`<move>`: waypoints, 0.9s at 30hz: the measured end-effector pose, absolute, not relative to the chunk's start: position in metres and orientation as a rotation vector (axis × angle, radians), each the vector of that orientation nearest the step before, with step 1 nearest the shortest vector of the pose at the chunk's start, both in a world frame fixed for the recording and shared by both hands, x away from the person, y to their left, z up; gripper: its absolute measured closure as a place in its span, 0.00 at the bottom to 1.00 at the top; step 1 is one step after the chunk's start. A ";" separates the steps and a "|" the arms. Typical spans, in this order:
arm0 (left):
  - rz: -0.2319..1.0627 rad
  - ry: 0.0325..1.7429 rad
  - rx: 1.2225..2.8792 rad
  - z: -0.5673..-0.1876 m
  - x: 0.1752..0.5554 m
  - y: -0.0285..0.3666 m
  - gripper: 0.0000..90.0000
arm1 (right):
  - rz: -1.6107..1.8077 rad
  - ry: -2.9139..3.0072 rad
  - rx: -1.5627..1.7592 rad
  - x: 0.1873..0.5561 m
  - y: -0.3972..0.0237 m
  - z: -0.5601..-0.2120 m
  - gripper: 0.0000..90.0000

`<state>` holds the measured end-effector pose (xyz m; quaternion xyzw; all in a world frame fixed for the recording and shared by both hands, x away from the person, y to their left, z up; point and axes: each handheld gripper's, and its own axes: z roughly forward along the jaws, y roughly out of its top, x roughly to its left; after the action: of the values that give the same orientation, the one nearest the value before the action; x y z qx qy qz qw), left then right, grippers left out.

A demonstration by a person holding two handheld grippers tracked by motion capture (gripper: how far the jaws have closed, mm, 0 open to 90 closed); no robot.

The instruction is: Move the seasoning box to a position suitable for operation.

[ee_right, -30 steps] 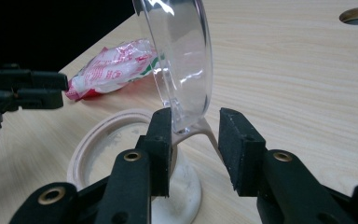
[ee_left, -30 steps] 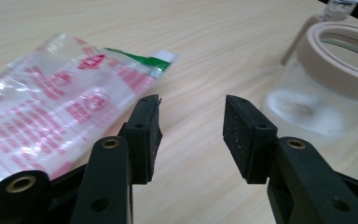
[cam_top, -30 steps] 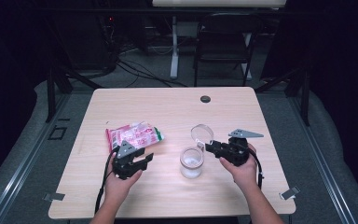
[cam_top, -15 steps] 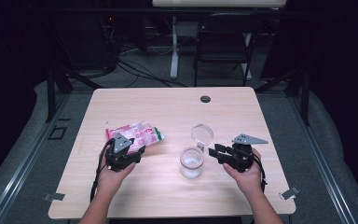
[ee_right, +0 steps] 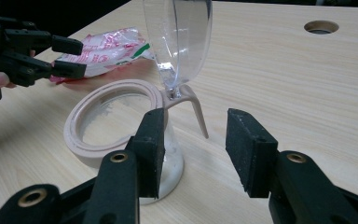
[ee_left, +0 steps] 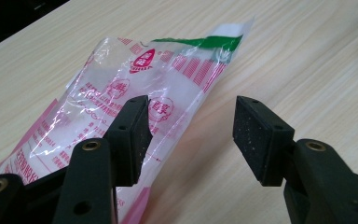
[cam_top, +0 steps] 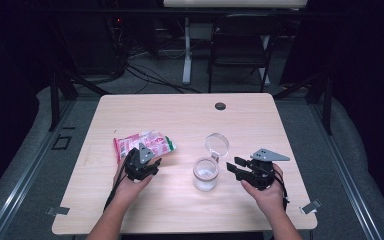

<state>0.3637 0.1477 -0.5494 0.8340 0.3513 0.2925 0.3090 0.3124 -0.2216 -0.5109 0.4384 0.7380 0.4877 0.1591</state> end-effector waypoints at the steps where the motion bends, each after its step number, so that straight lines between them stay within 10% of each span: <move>1: 0.781 0.921 2.215 -0.551 0.365 0.146 0.51 | 1.399 2.103 1.257 0.311 -0.223 -0.511 0.63; 27: 0.972 0.895 2.306 -0.583 0.400 0.126 0.53 | 1.362 2.047 1.272 0.292 -0.232 -0.516 0.60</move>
<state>0.3996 0.1263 -0.5832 0.8424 0.3270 0.3551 0.2394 0.2924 -0.2325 -0.5160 0.4515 0.7265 0.4836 0.1856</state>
